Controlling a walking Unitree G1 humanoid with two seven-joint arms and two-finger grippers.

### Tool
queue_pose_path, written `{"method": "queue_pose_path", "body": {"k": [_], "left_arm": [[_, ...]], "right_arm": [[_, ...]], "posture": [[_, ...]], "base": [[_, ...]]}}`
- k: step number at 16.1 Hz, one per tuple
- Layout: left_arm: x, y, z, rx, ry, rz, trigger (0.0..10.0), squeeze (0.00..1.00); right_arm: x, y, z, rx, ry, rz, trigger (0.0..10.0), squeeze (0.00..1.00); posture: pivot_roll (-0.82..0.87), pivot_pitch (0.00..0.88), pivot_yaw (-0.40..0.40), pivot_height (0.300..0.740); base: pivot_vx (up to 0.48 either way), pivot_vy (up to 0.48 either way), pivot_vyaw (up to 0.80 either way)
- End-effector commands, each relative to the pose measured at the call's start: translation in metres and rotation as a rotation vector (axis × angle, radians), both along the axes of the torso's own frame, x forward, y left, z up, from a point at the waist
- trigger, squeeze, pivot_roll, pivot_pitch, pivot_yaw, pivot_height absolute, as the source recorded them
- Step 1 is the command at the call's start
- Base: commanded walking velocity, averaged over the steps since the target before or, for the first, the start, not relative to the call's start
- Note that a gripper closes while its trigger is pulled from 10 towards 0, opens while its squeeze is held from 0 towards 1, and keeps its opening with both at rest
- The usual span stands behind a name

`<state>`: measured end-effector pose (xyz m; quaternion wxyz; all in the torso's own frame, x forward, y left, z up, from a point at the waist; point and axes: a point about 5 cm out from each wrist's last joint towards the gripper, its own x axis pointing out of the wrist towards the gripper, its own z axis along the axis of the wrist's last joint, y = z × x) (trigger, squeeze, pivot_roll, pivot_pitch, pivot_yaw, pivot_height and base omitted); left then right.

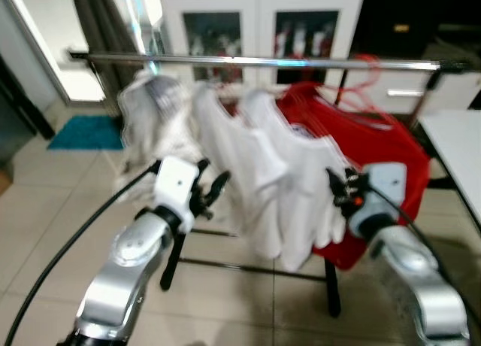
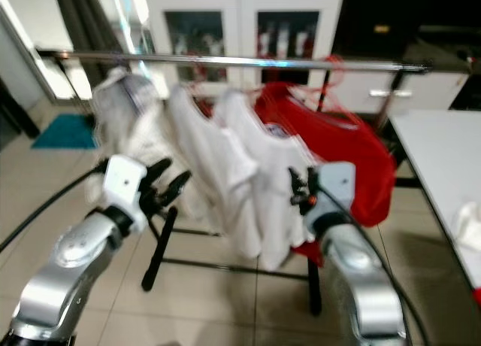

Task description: Hang hanger

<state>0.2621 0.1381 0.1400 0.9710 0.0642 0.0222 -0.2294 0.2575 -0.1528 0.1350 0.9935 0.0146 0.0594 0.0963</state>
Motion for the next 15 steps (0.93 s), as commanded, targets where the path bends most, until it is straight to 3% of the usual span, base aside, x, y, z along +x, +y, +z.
{"method": "queue_pose_path", "body": {"k": [1, 4, 6, 7, 8, 12, 15], "left_arm": [[0.001, 0.001, 0.001, 0.002, -0.012, 0.014, 10.0, 0.00], [0.000, 0.002, 0.000, -0.003, -0.012, 0.025, 10.0, 0.00], [0.000, 0.005, -0.002, -0.023, 0.009, 0.069, 10.0, 0.00], [0.001, 0.006, -0.001, -0.030, 0.002, 0.086, 10.0, 0.00], [0.003, 0.007, 0.001, -0.017, -0.006, 0.092, 10.0, 0.00], [0.007, 0.010, 0.007, -0.034, -0.035, 0.107, 10.0, 0.00], [0.006, 0.011, 0.007, -0.026, -0.035, 0.105, 10.0, 0.00]], "right_arm": [[0.000, 0.000, 0.001, -0.016, 0.003, 0.005, 10.0, 0.00], [0.000, 0.001, 0.001, -0.018, 0.001, 0.012, 10.0, 0.00], [0.000, 0.003, 0.000, 0.012, 0.009, 0.028, 10.0, 0.00], [0.000, 0.002, -0.001, 0.021, 0.020, 0.025, 10.0, 0.67], [0.000, 0.002, -0.001, 0.016, 0.020, 0.024, 10.0, 1.00], [0.002, 0.009, -0.001, 0.003, 0.025, 0.075, 10.0, 1.00], [0.004, 0.012, -0.001, -0.015, 0.014, 0.083, 10.0, 1.00]], "posture": [[-0.06, 0.048, 0.059, 0.740], [-0.06, 0.042, 0.053, 0.740], [-0.06, 0.038, 0.051, 0.740], [-0.06, 0.035, 0.049, 0.740], [-0.06, 0.035, 0.049, 0.740], [-0.06, 0.027, 0.050, 0.740], [-0.05, 0.019, 0.049, 0.740]], "base": [[0.000, 0.412, 0.00], [0.000, 0.411, 0.00], [0.000, 0.000, 0.00], [0.000, 0.000, 0.00], [0.000, 0.000, 0.00], [0.000, 0.000, 0.54], [0.261, 0.000, 0.53]]}}
